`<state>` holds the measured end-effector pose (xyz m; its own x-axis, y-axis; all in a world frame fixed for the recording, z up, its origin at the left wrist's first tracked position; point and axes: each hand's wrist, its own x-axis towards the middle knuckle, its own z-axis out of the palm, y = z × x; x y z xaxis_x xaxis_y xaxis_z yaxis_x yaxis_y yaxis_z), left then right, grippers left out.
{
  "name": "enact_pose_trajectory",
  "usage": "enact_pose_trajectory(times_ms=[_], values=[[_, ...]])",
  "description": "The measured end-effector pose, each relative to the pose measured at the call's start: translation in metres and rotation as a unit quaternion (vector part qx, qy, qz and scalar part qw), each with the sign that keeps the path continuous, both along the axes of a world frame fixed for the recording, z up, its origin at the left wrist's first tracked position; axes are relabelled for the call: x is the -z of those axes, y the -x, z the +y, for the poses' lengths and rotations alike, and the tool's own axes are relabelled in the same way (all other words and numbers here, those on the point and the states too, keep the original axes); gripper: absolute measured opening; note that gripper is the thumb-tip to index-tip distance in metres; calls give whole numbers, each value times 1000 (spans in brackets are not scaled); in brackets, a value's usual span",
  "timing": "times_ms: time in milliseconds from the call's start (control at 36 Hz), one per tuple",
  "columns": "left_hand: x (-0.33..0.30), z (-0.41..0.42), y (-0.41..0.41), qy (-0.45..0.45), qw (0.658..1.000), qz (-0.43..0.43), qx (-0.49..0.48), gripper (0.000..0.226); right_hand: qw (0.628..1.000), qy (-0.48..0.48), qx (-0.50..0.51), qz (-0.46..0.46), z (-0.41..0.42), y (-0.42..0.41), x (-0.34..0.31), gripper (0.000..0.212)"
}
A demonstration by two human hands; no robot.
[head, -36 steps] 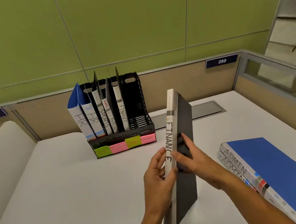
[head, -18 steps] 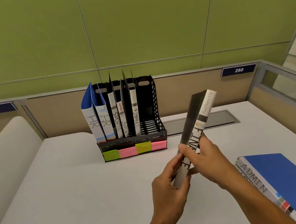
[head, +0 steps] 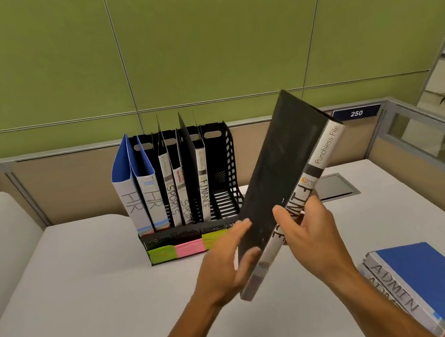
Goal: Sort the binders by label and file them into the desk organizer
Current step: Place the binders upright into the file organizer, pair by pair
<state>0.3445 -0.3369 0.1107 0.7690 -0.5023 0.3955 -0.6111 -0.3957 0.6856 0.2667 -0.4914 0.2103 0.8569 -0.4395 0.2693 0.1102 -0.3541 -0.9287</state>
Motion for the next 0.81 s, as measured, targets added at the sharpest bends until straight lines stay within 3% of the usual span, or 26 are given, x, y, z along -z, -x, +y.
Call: enact_pose_trajectory(times_ms=[111,306,417,806], values=[[26,11,-47,-54,994,37,-92,63,1000,16,-8,-20,4,-16,-13,15],[66,23,-112,-205,965,26,-162,66,997,45,-54,-36,10,-52,-30,15],[78,21,-125,-251,955,-18,-158,66,994,64,-69,-46,11,-77,-35,9],[100,20,-122,-319,924,-129,-164,62,984,108,-122,-72,22,-146,-35,20]])
